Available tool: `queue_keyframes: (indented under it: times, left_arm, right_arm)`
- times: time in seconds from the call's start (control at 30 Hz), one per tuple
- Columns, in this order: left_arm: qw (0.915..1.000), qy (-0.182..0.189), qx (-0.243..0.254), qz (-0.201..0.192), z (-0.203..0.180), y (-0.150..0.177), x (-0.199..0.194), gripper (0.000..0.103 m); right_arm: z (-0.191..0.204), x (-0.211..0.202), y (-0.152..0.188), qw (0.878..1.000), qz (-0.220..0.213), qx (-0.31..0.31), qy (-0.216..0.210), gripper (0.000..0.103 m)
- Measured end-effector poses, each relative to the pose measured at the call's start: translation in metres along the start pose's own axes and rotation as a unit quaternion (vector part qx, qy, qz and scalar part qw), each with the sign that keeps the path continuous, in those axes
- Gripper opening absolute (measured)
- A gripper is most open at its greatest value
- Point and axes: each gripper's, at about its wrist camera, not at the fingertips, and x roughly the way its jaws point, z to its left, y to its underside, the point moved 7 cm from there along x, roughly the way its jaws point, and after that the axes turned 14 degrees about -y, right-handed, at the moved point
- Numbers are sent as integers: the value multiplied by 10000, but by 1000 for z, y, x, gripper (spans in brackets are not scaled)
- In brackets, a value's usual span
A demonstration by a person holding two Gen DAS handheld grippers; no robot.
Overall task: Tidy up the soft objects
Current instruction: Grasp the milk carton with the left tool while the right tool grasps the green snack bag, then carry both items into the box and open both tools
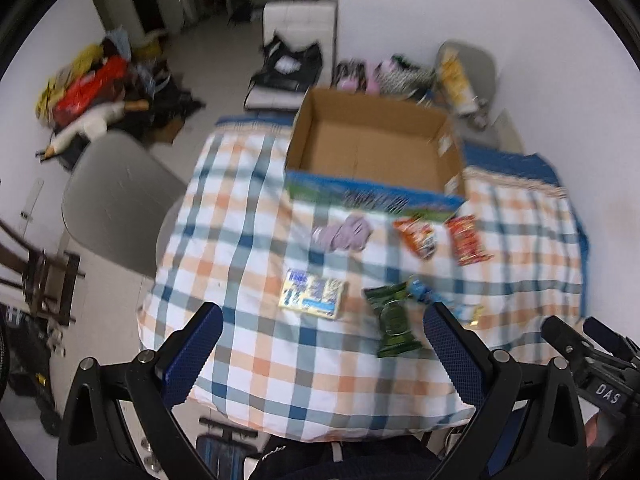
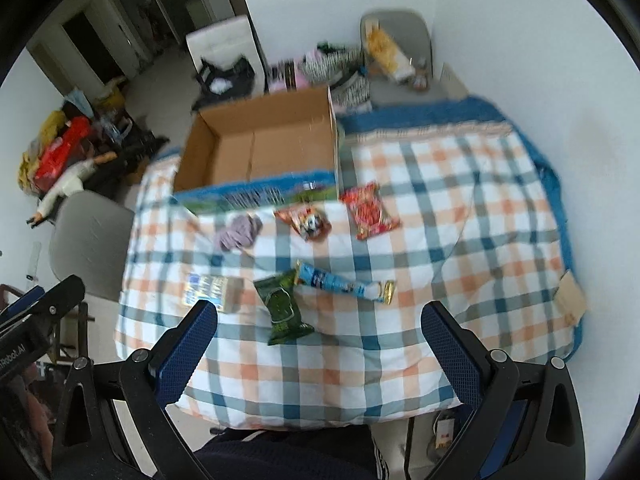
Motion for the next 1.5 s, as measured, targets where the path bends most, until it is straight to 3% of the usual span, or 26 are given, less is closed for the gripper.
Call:
queue_keyframes:
  times: [0.27, 0.37, 0.43, 0.53, 0.6, 0.67, 0.7, 0.8, 0.87, 0.93, 1.0, 1.17, 1.23, 1.33, 1.43, 1.5]
  left_arm:
    - [9910, -365, 91, 1281, 9, 18, 134, 103]
    - [9838, -132, -73, 1788, 9, 26, 173, 103]
    - [9725, 230, -393, 2284, 7, 34, 197, 103]
    - [9476, 718, -1125, 2902, 3, 41, 229, 103]
    - [9311, 947, -1530, 3172, -4, 42, 245, 103]
    - [9147, 1114, -1864, 3408, -11, 40, 263, 103]
    - [9063, 1128, -1996, 3551, -16, 40, 274, 103]
    - [8928, 976, -2175, 3822, -25, 45, 299, 103]
    - [8895, 826, -2187, 3926, -28, 50, 309, 102]
    - [8924, 766, -2125, 3907, -30, 55, 315, 94]
    - [9029, 738, -1969, 3749, -33, 55, 313, 92]
    - [9539, 302, -524, 2941, -48, 35, 290, 76]
    - [9669, -2, 268, 2538, -58, 28, 283, 75]
    - [9655, -216, 1127, 2339, -81, 31, 288, 76]
    - [9660, -406, 1294, 2203, -92, 37, 296, 71]
    - [9685, -404, 1284, 2093, -97, 41, 295, 70]
  right_arm:
    - [-21, 171, 26, 9915, 1238, 208, -351, 103]
    - [-22, 235, 44, 9844, 1672, 323, -437, 103]
    - [-23, 275, 55, 9796, 1898, 459, -479, 102]
    - [-23, 318, 73, 9724, 2148, 742, -524, 92]
    - [-24, 336, 82, 9678, 2276, 924, -557, 67]
    - [-27, 352, 90, 9647, 2330, 1090, -563, 61]
    - [-27, 355, 92, 9649, 2317, 1117, -522, 58]
    - [-28, 360, 95, 9650, 2268, 1214, -503, 55]
    - [-27, 361, 97, 9645, 2282, 1230, -512, 54]
    - [-27, 365, 102, 9628, 2365, 1211, -488, 54]
    - [-25, 366, 103, 9605, 2474, 1191, -454, 55]
    - [-22, 366, 109, 9550, 2661, 1221, -468, 54]
    - [-30, 360, 106, 9535, 2740, 1182, -432, 53]
    - [-28, 365, 113, 9496, 2920, 1092, -331, 54]
    - [-29, 375, 121, 9453, 3039, 1164, -245, 54]
    - [-29, 374, 124, 9474, 2960, 1197, -221, 48]
